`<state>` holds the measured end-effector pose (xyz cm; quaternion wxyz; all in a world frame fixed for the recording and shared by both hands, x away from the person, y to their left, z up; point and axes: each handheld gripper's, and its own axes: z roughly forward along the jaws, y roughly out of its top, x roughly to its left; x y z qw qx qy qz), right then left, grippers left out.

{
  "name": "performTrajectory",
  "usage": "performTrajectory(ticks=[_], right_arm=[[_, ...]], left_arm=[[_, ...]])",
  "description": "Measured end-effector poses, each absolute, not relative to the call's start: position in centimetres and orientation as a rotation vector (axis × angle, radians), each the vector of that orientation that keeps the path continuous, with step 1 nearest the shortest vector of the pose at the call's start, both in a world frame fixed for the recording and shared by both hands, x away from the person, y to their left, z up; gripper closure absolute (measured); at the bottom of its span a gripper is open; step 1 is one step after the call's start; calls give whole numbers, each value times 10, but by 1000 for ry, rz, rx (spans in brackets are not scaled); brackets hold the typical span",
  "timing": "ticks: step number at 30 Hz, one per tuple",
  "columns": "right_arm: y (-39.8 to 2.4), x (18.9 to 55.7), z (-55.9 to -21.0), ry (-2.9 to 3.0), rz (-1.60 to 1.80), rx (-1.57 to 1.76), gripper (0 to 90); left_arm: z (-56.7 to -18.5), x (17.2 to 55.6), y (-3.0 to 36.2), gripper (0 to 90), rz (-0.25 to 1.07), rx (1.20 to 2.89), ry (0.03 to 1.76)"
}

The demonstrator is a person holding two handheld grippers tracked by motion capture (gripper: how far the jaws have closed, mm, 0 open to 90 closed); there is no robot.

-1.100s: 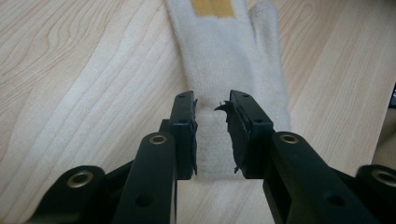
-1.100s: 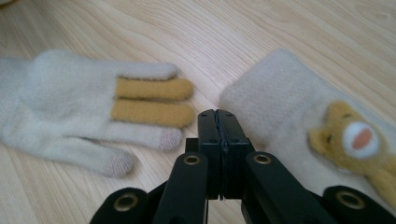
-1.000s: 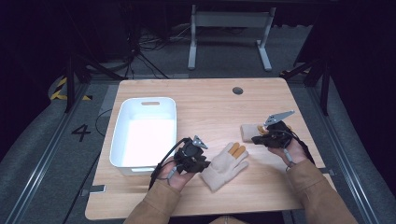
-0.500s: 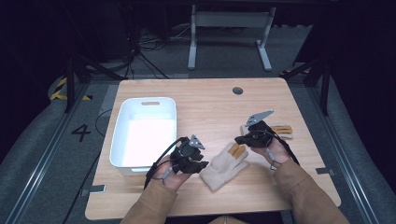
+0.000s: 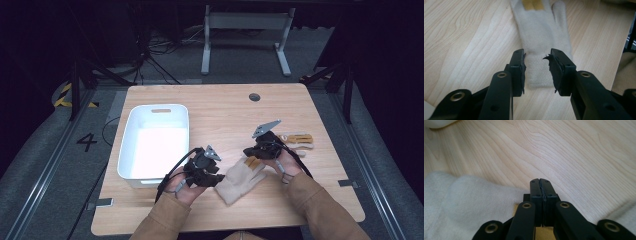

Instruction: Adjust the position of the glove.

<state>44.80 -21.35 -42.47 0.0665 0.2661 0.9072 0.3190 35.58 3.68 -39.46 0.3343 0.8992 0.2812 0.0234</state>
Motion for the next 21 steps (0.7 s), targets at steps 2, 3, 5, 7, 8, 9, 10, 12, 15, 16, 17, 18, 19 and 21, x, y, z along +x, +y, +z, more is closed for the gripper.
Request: performTrajectory(ticks=[2,3,5,7,8,9,10,12,15,16,17,18,19,21], right_arm=[[-209,449,-428,2737,954,795,896],[-207,449,-429,2740,952,790,896],[-203,450,-430,2743,949,782,896],[-200,449,-431,2747,934,781,896],[-198,449,-431,2752,913,764,896],[-197,449,-432,2752,900,769,896],[-197,449,-434,2759,890,767,896],[-198,450,-436,2758,881,781,896],[-201,451,-438,2765,905,785,896],[-202,451,-438,2765,888,792,896],[-203,451,-439,2767,871,791,896],[-204,451,-439,2769,870,787,896],[-205,450,-439,2768,870,789,896],[-209,449,-438,2763,864,798,896]], left_arm=[[-395,355,36,653,51,2351,733],[-395,355,35,658,50,2355,730],[-396,355,35,659,47,2355,729],[-396,355,34,659,42,2359,728],[-397,355,34,660,40,2358,729],[-397,356,35,659,42,2360,729],[-397,356,35,659,41,2358,731],[-397,356,35,659,36,2355,732],[-397,356,34,649,30,2353,730],[-397,357,33,647,28,2357,729],[-397,357,33,648,26,2358,725],[-397,357,32,647,27,2359,724],[-397,358,31,648,24,2361,724],[-397,358,29,650,21,2363,716]])
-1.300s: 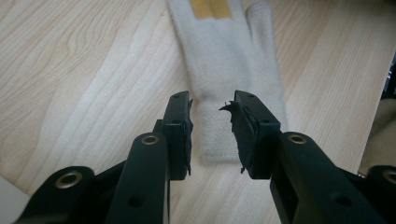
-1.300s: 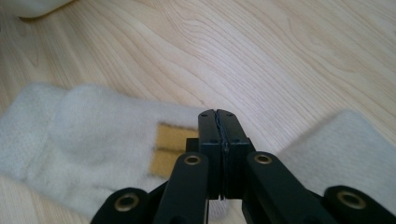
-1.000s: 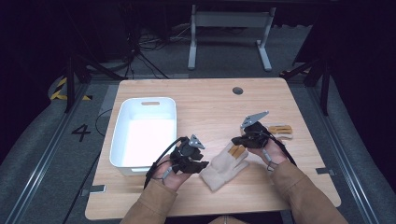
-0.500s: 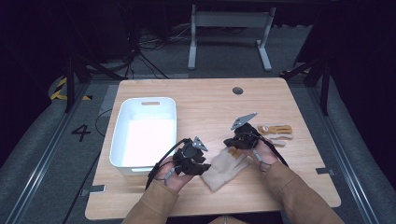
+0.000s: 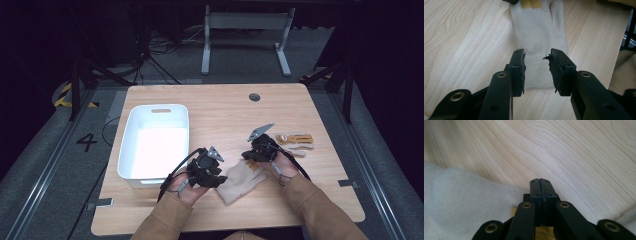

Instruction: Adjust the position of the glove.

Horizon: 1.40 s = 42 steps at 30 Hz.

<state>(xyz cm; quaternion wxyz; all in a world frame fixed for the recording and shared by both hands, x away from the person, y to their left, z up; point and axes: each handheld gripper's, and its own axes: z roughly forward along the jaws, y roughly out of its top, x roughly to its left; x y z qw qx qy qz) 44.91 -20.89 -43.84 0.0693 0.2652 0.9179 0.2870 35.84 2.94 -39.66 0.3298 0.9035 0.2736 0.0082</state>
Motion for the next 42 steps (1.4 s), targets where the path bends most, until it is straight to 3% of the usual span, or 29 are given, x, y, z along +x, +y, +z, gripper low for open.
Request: performTrajectory(ticks=[18,42], right_arm=[[-247,431,-437,2768,832,898,897],[-264,395,-434,2776,727,901,897]], left_arm=[[-392,369,14,640,15,2356,674],[-382,388,8,611,57,2283,687]])
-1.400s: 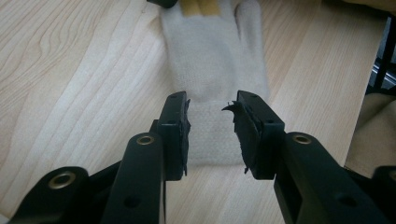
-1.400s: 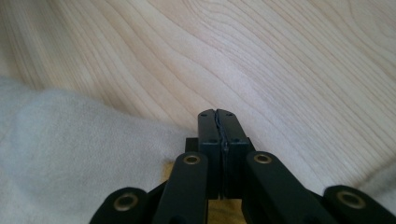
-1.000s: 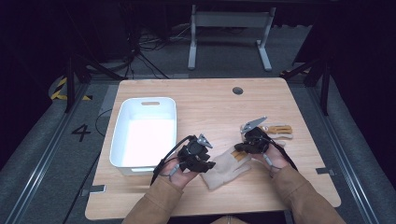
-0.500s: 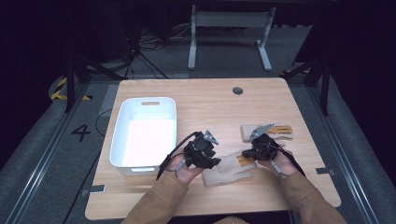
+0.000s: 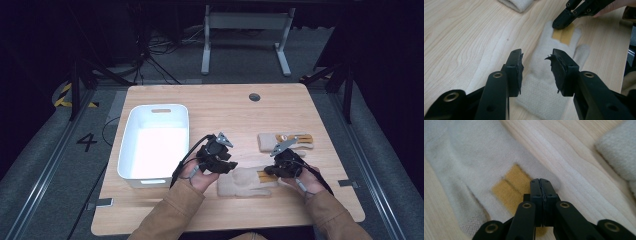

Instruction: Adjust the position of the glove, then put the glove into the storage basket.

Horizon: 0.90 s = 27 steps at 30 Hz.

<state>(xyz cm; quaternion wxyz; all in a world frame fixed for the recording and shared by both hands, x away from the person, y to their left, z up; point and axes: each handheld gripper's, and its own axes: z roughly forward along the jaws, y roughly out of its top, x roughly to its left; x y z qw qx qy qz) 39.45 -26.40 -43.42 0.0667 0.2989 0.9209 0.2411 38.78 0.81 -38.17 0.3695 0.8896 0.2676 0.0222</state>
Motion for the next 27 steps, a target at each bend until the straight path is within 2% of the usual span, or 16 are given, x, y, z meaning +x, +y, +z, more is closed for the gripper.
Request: performTrajectory(ticks=[7,18,27], right_arm=[[-270,391,-425,2735,774,891,896],[-303,393,-396,2561,937,969,893],[-327,404,-383,2492,1053,1003,848]], left_arm=[[-380,389,9,591,46,2257,691],[-378,386,13,569,58,2240,683],[-378,379,25,552,49,2229,650]])
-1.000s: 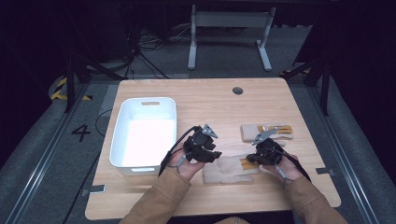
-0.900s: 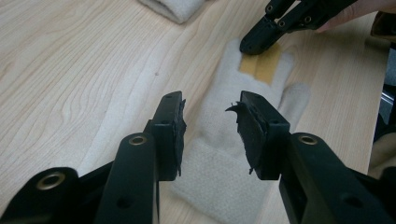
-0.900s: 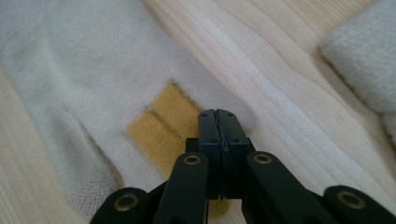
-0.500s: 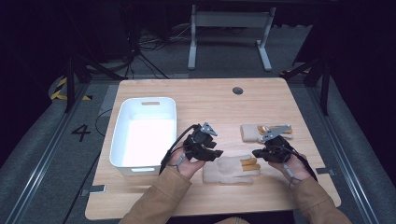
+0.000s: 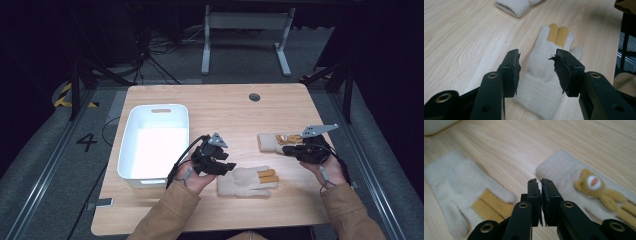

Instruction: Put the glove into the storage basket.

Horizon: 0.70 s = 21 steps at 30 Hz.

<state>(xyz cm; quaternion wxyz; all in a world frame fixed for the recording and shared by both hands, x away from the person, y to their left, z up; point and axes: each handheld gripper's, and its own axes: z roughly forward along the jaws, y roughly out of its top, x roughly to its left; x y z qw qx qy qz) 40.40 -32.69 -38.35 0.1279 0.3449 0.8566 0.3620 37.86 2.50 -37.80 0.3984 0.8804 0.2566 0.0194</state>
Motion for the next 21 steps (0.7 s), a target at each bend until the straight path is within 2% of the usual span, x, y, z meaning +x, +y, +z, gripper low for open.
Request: performTrajectory(ticks=[11,16,21], right_arm=[[-347,422,-379,2494,1193,897,763],[-346,430,-383,2491,1156,899,746],[-352,438,-389,2495,1151,857,686]], left_arm=[[-380,369,46,527,41,2224,599],[-381,367,52,525,58,2236,629],[-383,365,58,521,63,2240,648]])
